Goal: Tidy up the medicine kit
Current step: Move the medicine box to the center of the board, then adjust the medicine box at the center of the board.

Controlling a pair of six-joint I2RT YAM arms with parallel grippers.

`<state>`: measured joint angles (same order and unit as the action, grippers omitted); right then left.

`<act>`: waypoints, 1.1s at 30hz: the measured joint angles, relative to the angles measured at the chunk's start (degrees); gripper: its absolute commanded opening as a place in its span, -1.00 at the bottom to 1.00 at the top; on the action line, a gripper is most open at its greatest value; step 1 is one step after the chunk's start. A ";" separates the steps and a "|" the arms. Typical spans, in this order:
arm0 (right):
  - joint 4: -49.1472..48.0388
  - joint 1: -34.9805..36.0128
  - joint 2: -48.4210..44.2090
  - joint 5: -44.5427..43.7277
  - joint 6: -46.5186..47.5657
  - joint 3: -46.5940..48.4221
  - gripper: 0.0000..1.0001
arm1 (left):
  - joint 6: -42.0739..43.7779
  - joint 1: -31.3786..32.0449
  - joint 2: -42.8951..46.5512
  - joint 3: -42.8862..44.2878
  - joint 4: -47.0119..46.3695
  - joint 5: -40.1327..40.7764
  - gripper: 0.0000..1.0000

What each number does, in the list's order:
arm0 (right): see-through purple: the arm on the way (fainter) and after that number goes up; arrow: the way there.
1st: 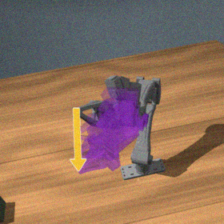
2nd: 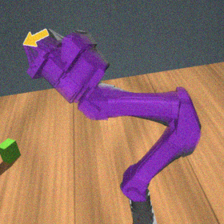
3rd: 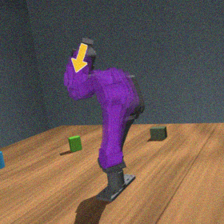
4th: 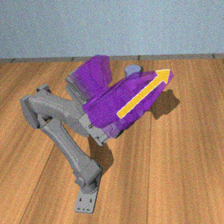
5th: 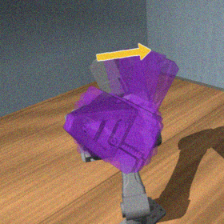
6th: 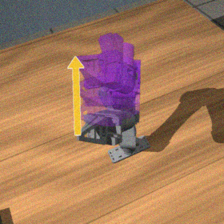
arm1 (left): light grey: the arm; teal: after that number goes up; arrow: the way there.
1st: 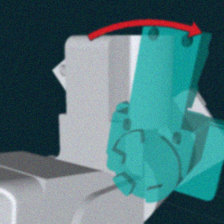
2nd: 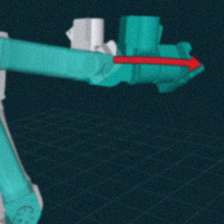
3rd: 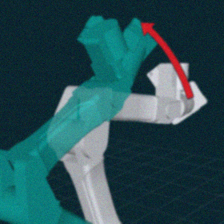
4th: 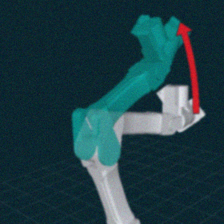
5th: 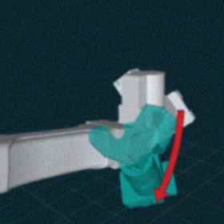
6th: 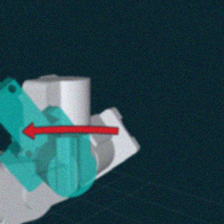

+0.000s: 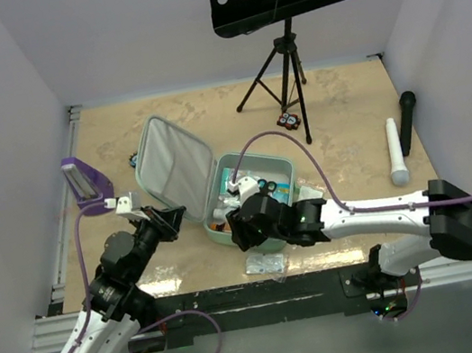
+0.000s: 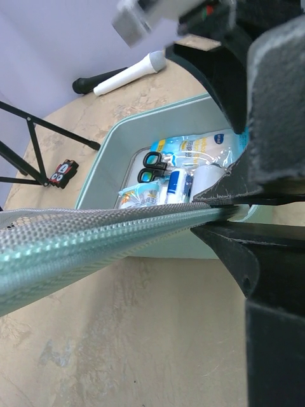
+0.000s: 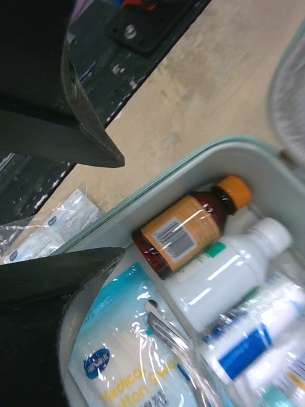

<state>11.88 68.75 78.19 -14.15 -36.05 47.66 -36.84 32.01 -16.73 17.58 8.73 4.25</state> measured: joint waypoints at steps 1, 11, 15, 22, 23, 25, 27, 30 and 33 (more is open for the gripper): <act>0.72 0.00 -0.61 -0.66 -0.24 0.72 0.17 | 0.04 0.02 0.00 0.00 0.02 -0.13 -1.00; -1.62 -10.93 -0.66 -4.17 -2.60 20.09 0.21 | 1.57 0.00 0.00 0.00 -0.15 -0.66 -1.00; -2.49 -15.37 6.19 -2.49 -2.99 28.06 0.22 | 2.05 0.02 0.00 0.00 -0.28 -0.66 -1.00; -2.12 -15.06 17.27 2.19 -2.99 35.67 0.23 | 3.06 0.02 -1.53 0.79 -0.44 -0.59 -1.00; -1.92 -15.02 18.18 2.78 -2.99 36.22 0.23 | 3.32 0.02 -2.08 1.07 -0.52 -0.59 -1.00; -1.75 -15.02 19.63 3.45 -2.97 37.46 0.23 | 3.52 0.02 -3.06 1.38 -0.72 -0.55 -1.00; -1.29 -15.02 20.79 3.76 -2.95 39.17 0.23 | 3.54 0.02 -3.98 1.60 -1.03 -0.50 -1.00; 0.15 -15.04 21.99 4.04 -2.60 42.01 0.24 | 3.58 0.02 -4.94 1.81 -1.42 -0.55 -1.00; 0.39 -15.21 21.79 4.13 -2.32 42.56 0.24 | 3.58 0.02 -5.51 1.90 -1.90 -0.57 -1.00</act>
<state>12.27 53.54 99.98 -10.02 -38.37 90.21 -33.26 32.03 -22.24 19.49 6.83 3.68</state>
